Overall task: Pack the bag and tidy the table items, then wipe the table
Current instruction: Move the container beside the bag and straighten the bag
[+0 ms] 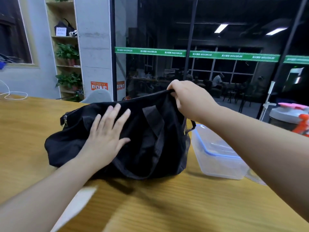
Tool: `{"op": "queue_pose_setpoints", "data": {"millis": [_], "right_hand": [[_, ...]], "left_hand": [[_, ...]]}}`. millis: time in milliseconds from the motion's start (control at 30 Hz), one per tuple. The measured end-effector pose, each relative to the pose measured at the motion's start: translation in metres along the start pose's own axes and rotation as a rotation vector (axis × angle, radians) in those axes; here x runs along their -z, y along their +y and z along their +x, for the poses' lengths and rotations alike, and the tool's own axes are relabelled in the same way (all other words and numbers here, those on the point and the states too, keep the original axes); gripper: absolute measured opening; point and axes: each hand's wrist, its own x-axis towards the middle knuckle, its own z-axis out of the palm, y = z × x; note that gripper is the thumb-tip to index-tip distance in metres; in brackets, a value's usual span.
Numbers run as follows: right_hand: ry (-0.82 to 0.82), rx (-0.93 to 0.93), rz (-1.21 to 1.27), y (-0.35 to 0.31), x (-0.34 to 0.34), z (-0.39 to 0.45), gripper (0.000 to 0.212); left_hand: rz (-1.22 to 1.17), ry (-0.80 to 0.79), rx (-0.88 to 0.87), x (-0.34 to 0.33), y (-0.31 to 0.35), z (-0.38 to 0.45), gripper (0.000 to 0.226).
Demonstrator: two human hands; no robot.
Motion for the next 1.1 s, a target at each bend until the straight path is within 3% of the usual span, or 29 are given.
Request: {"op": "queue_pose_setpoints", "data": {"millis": [67,133,267,333,400,567,733,800,900,1033,1100], "right_hand": [[0.014,-0.043,0.047,0.005,0.002,0.0,0.022],[0.027,-0.065,0.08,0.008,0.002,0.001,0.021],[0.057,-0.141,0.176,0.008,-0.004,0.0,0.021],[0.079,-0.193,0.194,0.008,-0.008,0.0,0.022],[0.096,-0.253,0.209,0.011,-0.01,0.001,0.025],[0.113,-0.448,0.3,0.029,-0.006,0.01,0.025],[0.011,-0.544,0.339,0.04,-0.022,0.01,0.024],[-0.029,-0.572,0.316,0.041,-0.037,0.009,0.023],[-0.027,-0.627,0.323,0.039,-0.055,0.01,0.024],[0.006,-0.624,0.316,0.031,-0.073,0.012,0.023],[0.019,-0.57,0.136,0.024,-0.079,0.01,0.017]], "left_hand": [[0.01,0.009,0.095,0.002,-0.005,0.015,0.094],[0.021,-0.029,0.173,0.003,-0.009,0.031,0.087],[0.089,-0.134,0.273,0.009,-0.019,0.065,0.051],[0.17,-0.12,0.268,0.017,-0.02,0.082,0.025],[0.17,-0.087,0.269,0.024,-0.02,0.099,0.013],[-0.18,0.055,0.262,0.026,-0.021,0.138,0.021],[-0.134,0.089,0.274,-0.003,-0.01,0.126,0.029],[-0.093,0.064,0.21,-0.007,0.004,0.116,0.037],[-0.215,-0.04,0.0,0.004,0.036,0.091,0.049],[-0.269,-0.363,-0.42,0.013,0.057,0.048,0.062],[-0.205,-0.507,-0.466,0.005,0.054,0.034,0.065]]}}
